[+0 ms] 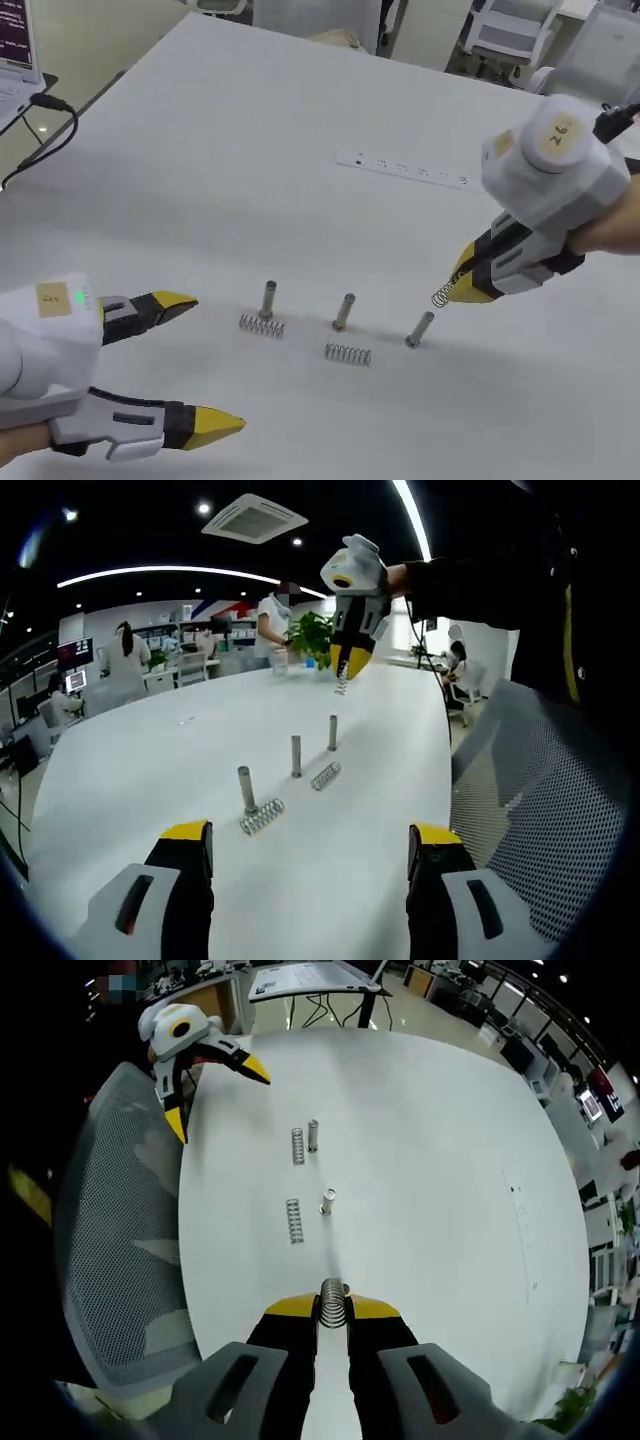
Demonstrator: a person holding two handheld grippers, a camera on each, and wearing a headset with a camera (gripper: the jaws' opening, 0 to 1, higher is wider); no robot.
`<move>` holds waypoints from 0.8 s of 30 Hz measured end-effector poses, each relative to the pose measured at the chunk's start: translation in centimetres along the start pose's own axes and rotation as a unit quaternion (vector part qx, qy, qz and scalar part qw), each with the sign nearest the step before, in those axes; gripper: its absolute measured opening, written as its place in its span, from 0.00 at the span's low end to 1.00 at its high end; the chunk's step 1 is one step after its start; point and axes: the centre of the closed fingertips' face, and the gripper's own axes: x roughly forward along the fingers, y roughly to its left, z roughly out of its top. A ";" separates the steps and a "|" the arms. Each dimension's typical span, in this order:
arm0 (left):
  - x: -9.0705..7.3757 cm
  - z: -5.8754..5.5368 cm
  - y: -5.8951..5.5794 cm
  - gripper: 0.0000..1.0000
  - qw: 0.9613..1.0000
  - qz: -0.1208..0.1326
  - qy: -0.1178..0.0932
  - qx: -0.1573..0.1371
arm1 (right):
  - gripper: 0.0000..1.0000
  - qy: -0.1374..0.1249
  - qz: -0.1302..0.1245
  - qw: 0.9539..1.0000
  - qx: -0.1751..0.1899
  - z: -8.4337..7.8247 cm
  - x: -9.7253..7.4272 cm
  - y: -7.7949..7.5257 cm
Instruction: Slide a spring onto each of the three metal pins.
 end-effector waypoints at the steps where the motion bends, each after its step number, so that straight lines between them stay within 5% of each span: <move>1: 0.0 0.0 0.0 0.76 1.000 -0.001 0.000 -0.001 | 0.08 0.002 0.000 1.000 -0.001 -0.1 0.1 -0.1; 10: 0.1 0.0 0.0 0.79 1.000 0.000 -0.002 -0.002 | 0.08 0.033 0.011 0.999 -0.003 -1.1 1.5 -0.8; 24: 0.2 0.1 -0.1 0.77 1.000 -0.005 -0.004 -0.003 | 0.08 0.045 0.023 0.999 0.001 -1.5 2.7 -1.1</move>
